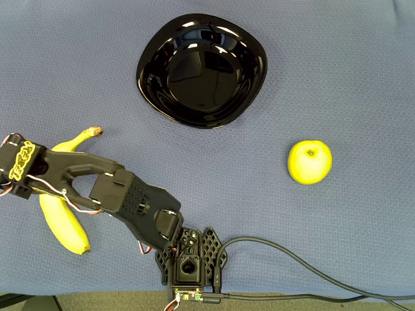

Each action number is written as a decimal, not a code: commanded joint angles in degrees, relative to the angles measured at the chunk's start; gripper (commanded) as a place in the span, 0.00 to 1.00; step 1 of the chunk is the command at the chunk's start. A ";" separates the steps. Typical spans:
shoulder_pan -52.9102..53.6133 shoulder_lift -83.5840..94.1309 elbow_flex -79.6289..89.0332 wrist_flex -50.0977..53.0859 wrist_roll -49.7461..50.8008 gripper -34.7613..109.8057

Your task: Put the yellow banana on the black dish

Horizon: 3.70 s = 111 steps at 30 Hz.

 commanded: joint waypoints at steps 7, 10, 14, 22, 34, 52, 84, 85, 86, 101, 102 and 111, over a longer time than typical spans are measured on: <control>-1.41 0.35 0.00 -1.93 -0.18 0.45; -2.20 0.35 0.26 -2.02 0.35 0.45; -2.55 0.09 1.67 -3.34 1.14 0.44; -1.67 -0.35 3.43 -4.13 0.00 0.44; -0.26 0.70 7.21 -8.53 -0.97 0.40; -0.62 2.02 4.31 -6.94 0.00 0.24; 26.63 29.88 -0.70 3.08 10.11 0.24; 28.65 30.50 -0.35 3.25 9.40 0.24; 30.59 31.11 0.09 3.52 8.79 0.24; 64.51 28.21 -1.49 4.66 9.67 0.24; 65.92 27.86 -2.02 4.39 10.20 0.24; 76.46 21.97 -3.16 -1.14 12.74 0.24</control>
